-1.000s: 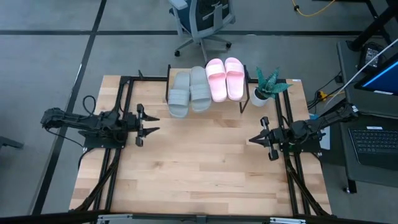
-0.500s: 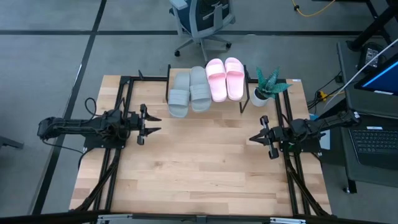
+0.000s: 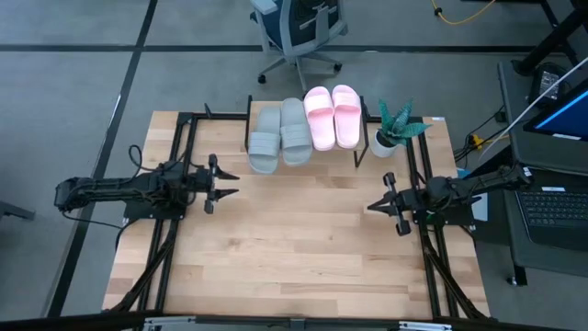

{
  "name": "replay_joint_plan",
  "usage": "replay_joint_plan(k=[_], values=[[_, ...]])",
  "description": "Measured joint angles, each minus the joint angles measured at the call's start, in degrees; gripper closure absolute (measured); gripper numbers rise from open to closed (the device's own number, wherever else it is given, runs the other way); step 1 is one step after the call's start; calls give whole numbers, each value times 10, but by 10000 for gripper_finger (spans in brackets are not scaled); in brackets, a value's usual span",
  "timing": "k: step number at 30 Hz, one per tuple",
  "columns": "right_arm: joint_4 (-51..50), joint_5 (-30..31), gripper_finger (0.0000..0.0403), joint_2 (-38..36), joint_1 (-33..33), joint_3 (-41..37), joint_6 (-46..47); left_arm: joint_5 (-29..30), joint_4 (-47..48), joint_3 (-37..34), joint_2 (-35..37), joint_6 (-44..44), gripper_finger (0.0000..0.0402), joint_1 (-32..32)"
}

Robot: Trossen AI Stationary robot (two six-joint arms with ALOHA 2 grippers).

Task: Pick and place slides into the shelf
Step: Return to Home Position

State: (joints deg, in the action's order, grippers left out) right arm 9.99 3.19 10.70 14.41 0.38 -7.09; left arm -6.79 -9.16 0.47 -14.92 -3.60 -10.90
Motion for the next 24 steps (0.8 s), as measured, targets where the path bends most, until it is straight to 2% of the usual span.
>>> replay_joint_plan(k=[6, 24], values=[[-66, 1, 398, 0, 0, 0, 35, 7, 31, 0, 0, 0, 230, 0], [-81, 1, 398, 0, 0, 0, 54, 8, 31, 0, 0, 1, 230, 0]])
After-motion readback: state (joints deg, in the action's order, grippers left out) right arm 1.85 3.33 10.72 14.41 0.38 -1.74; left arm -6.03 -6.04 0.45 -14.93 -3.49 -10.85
